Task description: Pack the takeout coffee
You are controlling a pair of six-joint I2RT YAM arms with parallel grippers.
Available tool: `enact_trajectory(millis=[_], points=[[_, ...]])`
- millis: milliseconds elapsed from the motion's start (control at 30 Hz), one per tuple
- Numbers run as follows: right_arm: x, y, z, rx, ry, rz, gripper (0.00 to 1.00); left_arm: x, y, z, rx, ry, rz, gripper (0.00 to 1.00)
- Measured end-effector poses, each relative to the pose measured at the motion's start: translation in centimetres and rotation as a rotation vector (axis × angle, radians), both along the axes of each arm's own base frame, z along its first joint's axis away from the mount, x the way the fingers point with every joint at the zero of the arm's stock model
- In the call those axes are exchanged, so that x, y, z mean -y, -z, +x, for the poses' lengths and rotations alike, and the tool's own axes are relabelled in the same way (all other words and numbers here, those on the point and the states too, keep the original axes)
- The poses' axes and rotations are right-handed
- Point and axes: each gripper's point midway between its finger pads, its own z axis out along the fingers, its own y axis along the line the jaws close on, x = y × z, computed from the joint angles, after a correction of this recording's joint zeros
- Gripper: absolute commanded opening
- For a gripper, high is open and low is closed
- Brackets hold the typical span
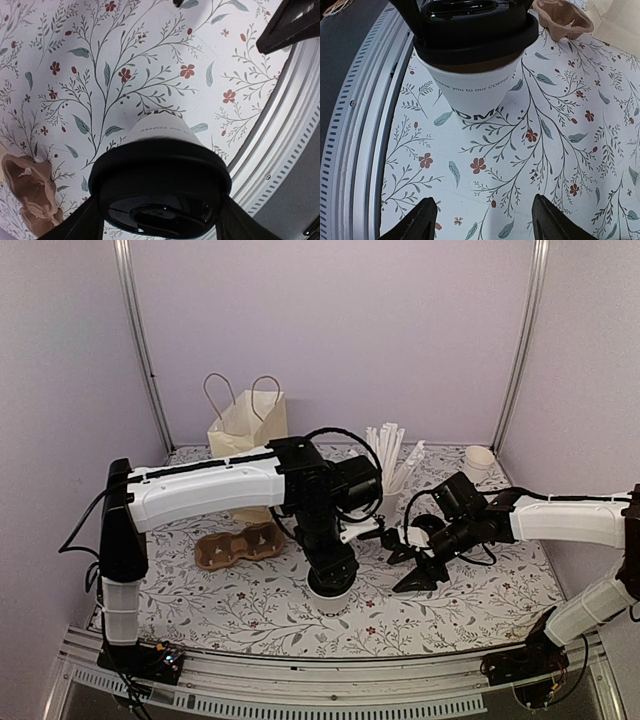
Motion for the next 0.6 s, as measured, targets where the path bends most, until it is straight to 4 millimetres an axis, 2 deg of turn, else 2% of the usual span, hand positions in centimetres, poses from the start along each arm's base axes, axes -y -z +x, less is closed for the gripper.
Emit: enact_trajectory(millis=[367,600], points=[[-0.1,-0.1,-0.1,-0.003,-0.004,0.005,0.68,0.0,-0.5,0.1,0.008,-0.001,-0.006,0.73],[-0.1,0.0,-0.1,-0.004,-0.004,0.005,0.68,-1.0,-0.9,-0.4,0.002,-0.001,0.005,0.73]])
